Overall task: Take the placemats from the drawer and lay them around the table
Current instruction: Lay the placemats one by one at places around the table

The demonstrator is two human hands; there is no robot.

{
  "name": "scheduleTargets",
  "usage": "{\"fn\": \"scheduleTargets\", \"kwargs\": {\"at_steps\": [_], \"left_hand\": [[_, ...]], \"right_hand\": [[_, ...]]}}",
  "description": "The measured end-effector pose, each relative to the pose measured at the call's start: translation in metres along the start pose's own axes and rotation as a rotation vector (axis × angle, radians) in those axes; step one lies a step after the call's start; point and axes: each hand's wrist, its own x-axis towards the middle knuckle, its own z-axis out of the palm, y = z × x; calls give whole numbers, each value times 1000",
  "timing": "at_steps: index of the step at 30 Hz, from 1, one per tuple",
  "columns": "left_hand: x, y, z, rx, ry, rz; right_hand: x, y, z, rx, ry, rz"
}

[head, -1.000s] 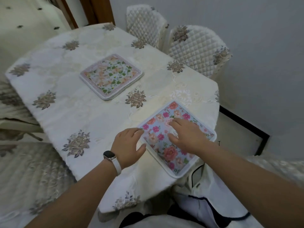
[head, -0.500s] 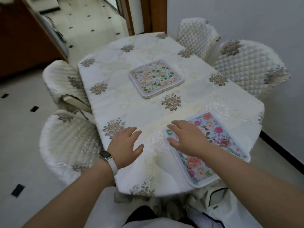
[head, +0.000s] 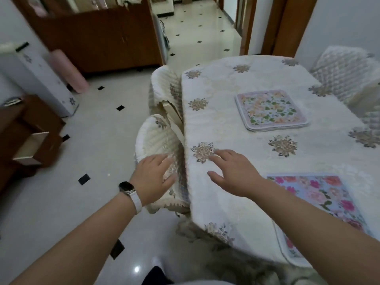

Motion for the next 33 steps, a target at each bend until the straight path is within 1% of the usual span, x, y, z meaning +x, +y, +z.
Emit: {"fn": "scheduleTargets", "kwargs": {"at_steps": [6,12,17,20,25,29,33], "left_hand": [[-32,-85,-13,26,27,-82],[-60,-200,-21,-4,47,-116],[-86,-306,-36,-50,90,-171],[-95,-355,-49,-60,100,-206],[-89,-398,-55,-101,142,-187],[-73,-418,-53,-111,132,-154],[-46,-440,-54,-118,150,-147]], "right_hand": [[58,-77,12,-10,-35,-79],[130,-168,31,-12,-66,-52],[207,-251,38,22,-20,-13],[235,-292,37,45,13,-14],[265,-318,41,-20,-1,-6],[291,-316,43,-66,-1,6],[332,-306,43,-36,-1,37]]}}
